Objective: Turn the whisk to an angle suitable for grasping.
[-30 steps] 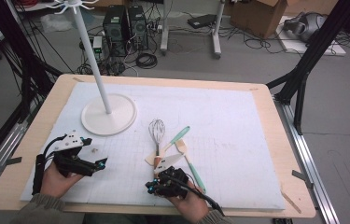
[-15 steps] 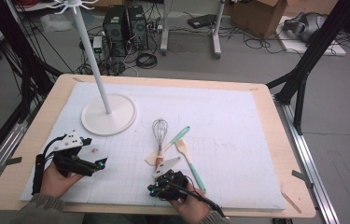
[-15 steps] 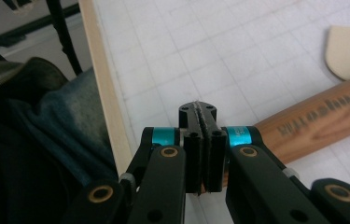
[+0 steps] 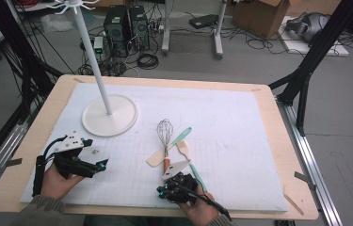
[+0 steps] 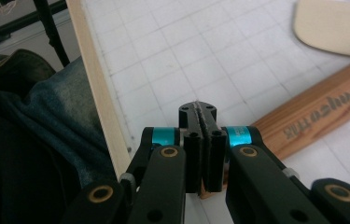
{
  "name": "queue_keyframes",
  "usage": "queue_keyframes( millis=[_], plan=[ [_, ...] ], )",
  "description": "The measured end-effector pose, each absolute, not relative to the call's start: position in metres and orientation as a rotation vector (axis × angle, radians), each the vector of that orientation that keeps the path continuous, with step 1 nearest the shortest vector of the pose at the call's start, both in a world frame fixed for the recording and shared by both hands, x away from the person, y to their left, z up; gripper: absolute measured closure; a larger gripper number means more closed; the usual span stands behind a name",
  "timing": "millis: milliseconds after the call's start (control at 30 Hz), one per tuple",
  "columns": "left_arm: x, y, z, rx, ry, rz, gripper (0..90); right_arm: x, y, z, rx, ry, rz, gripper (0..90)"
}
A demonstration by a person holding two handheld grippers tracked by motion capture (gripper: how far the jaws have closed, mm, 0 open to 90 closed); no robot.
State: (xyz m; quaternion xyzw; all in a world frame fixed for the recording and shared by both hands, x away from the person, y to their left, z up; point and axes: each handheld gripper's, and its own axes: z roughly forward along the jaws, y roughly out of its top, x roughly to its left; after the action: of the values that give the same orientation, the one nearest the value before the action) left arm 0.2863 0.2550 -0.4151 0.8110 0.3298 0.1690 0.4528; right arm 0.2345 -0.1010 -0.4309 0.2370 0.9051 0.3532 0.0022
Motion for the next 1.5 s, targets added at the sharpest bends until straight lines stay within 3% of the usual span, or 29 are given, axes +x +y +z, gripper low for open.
queue_keyframes(
  millis=[1267, 1500],
  plan=[
    [0.287, 0.253, -0.415, 2.002, 0.808, 0.416, 1.7, 0.234, -0.146, -0.427, 0.913, 2.745, 1.109, 86.3],
    [0.287, 0.252, -0.414, 2.001, 0.807, 0.419, 1.7, 0.256, -0.152, -0.411, 0.974, 2.663, 1.219, 89.3]
  ],
)
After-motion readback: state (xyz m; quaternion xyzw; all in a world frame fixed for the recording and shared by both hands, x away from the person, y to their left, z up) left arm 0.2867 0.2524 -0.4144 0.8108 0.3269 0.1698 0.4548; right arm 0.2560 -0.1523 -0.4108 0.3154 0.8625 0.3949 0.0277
